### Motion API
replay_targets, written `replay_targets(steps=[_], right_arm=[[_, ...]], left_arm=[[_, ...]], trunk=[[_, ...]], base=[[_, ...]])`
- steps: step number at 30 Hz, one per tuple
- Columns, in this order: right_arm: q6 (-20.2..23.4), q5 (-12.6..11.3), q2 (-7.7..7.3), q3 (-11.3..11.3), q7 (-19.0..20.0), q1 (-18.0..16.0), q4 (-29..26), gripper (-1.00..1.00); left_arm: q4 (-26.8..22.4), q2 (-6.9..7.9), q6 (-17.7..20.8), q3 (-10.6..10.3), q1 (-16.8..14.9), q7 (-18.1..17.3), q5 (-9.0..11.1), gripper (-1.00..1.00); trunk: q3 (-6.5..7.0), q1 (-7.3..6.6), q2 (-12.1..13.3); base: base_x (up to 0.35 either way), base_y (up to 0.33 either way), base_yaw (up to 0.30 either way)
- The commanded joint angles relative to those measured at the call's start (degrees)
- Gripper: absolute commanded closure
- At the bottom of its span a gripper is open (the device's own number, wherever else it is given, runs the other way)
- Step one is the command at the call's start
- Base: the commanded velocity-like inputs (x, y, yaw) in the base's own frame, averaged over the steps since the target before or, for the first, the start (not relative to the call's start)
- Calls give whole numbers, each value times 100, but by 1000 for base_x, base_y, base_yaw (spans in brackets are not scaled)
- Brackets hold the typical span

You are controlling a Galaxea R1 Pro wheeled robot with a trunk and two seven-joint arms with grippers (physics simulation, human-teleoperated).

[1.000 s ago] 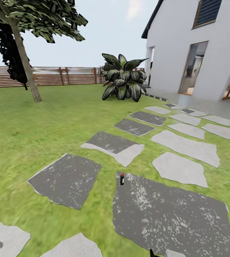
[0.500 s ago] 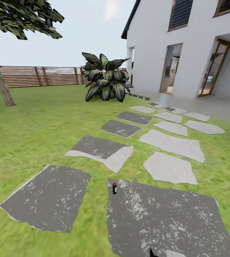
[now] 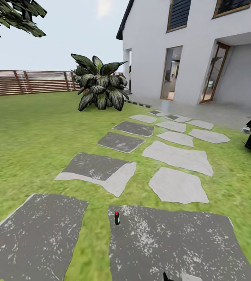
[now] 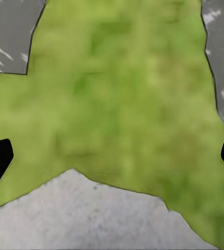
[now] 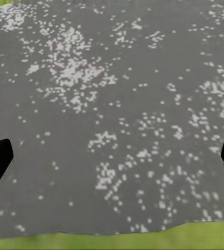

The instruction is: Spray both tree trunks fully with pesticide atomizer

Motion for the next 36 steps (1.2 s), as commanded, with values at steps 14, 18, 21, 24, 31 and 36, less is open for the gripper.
replay_targets(steps=[14, 18, 21, 24, 31, 36], right_arm=[[0, 0, 0, 0, -1, 0, -1, -100], [0, 0, 2, 0, -7, 0, -1, -100], [0, 0, 5, 0, -8, 0, -1, -100], [0, 0, 8, 0, -8, 0, -1, -100], [0, 0, 9, 0, 3, 0, -21, -100], [0, 0, 6, -2, -3, 0, -177, -100]], left_arm=[[0, 0, 0, 0, 0, 0, -2, -100], [0, 0, 0, 0, 0, 0, -4, -100], [0, 0, 0, 0, 0, 0, -4, -100], [0, 0, 0, 0, 0, 0, -4, -100], [0, 0, 0, 0, 0, 0, -4, -100], [-4, -7, -4, 0, 0, 0, 0, -100]], trunk=[[0, 0, 0], [0, 0, 0], [0, 0, 0], [0, 0, 0], [0, 0, 0], [0, 0, 0]], base=[[317, -7, -3], [305, -117, 0], [296, -139, 0], [295, -142, 0], [295, -142, 0], [294, -142, 0]])
